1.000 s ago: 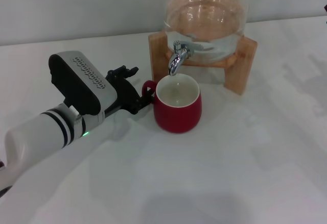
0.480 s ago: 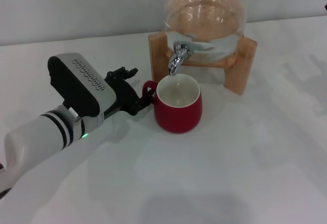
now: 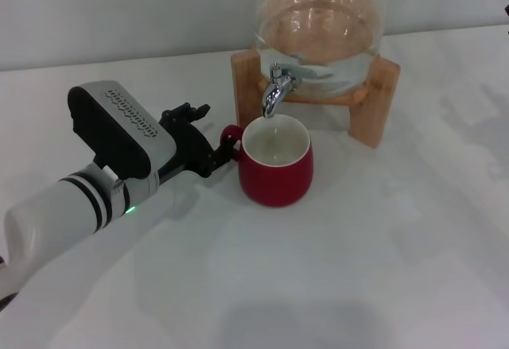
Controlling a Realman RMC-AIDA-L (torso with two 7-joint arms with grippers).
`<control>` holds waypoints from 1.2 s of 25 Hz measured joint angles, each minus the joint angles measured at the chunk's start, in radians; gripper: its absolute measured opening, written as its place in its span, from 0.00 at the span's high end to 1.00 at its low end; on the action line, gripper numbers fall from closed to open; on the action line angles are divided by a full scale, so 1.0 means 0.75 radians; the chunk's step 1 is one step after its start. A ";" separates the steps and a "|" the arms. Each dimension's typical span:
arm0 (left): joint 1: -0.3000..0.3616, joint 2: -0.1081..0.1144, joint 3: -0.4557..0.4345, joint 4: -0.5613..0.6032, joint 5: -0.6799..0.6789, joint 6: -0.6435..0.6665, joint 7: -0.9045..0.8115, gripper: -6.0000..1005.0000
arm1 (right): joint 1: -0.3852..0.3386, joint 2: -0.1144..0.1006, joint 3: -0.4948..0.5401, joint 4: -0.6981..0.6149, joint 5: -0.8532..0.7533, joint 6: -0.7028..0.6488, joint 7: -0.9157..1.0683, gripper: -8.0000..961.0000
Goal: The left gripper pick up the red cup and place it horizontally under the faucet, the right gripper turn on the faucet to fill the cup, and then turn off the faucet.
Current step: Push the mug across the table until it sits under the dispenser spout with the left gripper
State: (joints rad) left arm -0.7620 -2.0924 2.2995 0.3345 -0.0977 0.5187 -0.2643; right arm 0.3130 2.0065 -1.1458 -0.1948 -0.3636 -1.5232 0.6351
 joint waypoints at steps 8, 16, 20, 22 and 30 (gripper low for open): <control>0.000 0.000 0.000 0.000 -0.001 -0.003 -0.002 0.34 | 0.001 0.000 0.000 0.000 0.000 0.000 0.000 0.10; 0.000 0.000 0.005 0.000 -0.001 0.001 0.001 0.34 | 0.006 0.000 0.000 0.000 0.000 0.001 0.000 0.10; 0.000 0.000 0.010 0.005 0.002 0.002 0.001 0.35 | 0.007 0.000 0.000 0.000 0.000 0.005 0.000 0.10; -0.001 0.000 0.011 0.007 0.003 0.002 0.001 0.35 | 0.009 0.000 0.000 0.000 0.000 0.006 0.000 0.10; 0.012 -0.004 0.014 0.013 0.007 0.000 0.002 0.34 | 0.009 0.000 0.000 0.000 0.000 0.007 0.000 0.10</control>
State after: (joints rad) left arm -0.7530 -2.0953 2.3100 0.3439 -0.0924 0.5191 -0.2624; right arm 0.3193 2.0065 -1.1459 -0.1948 -0.3636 -1.5177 0.6348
